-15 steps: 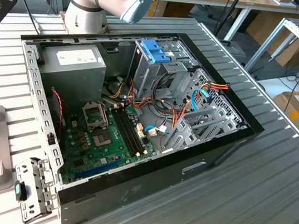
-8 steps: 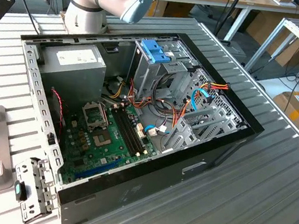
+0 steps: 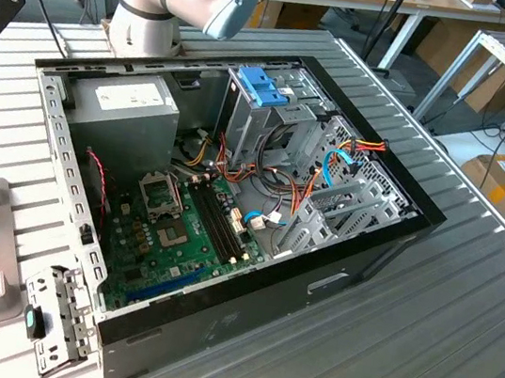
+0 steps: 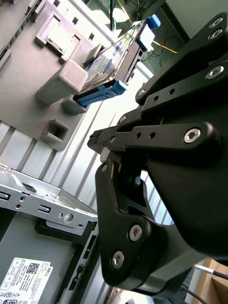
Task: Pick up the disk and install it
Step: 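Reach for the disk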
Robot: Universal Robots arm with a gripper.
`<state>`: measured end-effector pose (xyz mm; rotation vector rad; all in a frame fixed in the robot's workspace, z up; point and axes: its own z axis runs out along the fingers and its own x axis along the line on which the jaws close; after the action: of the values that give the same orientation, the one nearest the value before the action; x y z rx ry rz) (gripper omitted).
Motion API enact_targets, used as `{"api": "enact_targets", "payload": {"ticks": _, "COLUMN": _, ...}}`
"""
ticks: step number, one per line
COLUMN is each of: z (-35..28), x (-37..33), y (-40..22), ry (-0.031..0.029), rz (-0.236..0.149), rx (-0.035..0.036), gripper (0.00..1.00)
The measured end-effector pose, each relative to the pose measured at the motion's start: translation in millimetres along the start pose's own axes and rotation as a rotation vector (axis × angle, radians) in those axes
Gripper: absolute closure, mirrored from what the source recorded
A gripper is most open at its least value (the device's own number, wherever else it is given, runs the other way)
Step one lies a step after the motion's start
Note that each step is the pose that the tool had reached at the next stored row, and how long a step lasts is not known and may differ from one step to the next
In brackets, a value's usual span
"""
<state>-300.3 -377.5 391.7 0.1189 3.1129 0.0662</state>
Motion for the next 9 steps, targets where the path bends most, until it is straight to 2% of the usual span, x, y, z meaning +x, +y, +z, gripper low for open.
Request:
{"api": "enact_targets", "payload": {"ticks": 3, "z": 0.0, "x": 2.0, "y": -0.1, "ry": 0.0000, "rz": 0.000, "rx": -0.0001, "gripper": 0.89}}
{"api": "enact_targets", "payload": {"ticks": 9, "z": -0.4, "x": 13.5, "y": -1.0, "ry": 0.0000, "rz": 0.000, "rx": 0.0000, "gripper": 0.89}}
